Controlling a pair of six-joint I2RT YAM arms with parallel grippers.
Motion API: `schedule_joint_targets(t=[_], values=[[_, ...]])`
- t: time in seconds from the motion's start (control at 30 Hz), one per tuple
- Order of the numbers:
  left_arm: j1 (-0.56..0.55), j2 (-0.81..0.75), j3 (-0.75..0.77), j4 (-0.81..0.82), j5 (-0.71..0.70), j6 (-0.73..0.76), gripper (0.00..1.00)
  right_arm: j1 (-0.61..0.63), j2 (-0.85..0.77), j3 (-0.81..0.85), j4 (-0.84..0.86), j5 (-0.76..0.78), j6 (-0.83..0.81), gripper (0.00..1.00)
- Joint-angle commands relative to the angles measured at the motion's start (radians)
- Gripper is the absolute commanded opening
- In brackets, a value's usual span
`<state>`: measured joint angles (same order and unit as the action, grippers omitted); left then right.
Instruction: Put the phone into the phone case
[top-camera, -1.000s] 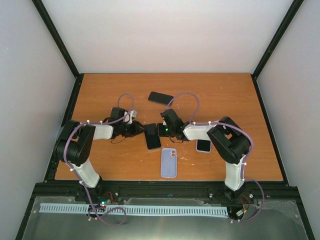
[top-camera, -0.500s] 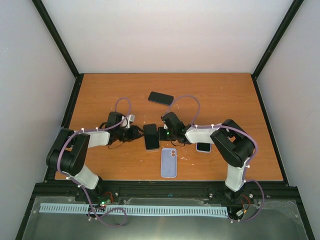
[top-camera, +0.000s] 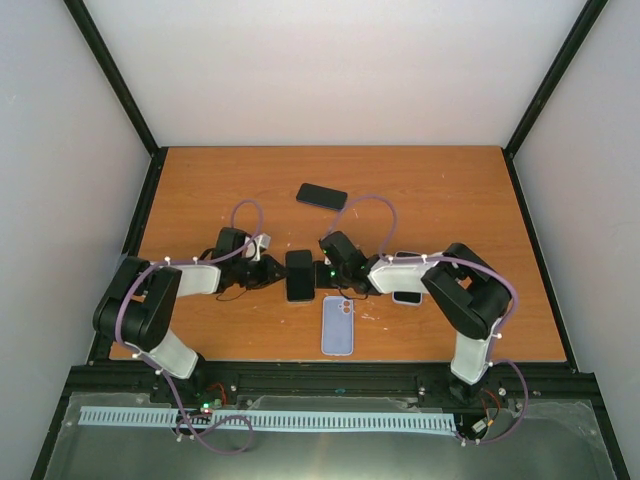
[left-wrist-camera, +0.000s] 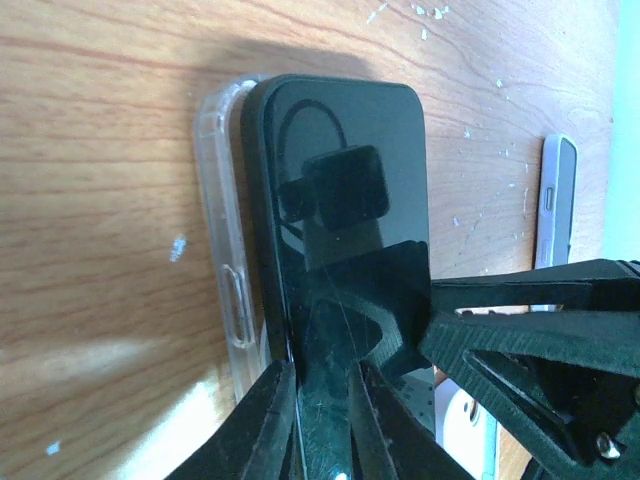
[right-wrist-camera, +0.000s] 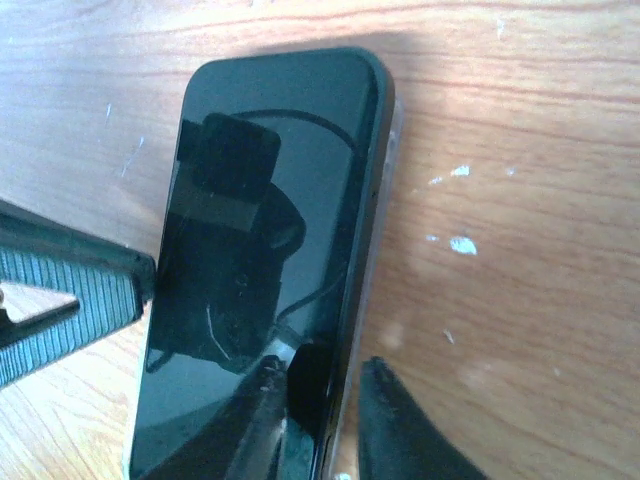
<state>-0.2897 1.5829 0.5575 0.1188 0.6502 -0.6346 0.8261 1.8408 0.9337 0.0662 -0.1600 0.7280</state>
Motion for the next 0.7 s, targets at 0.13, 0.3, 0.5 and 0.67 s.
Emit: schedule_joint_targets(t=[0.13,0.3,0.5,0.67], values=[[-0.014,0.007,0.000,-0.012,0.007,-0.011,0.20,0.011,-0.066,-0.044,0.033,0.021,0.052,0.39],[0.005,-0.061,0.005,-0.077,-0.071,-0.010,0.27,0.011,-0.031,-0.074,0.124,-0.020,0.103,0.50],[0.026,-0.096,-0.010,-0.072,-0.050,0.014,0.40,0.011,0.002,-0.079,0.171,-0.029,0.134,0.36],[0.026,-0.026,-0.016,-0.030,-0.004,0.034,0.40,0.011,0.026,-0.078,0.181,-0.025,0.157,0.34]])
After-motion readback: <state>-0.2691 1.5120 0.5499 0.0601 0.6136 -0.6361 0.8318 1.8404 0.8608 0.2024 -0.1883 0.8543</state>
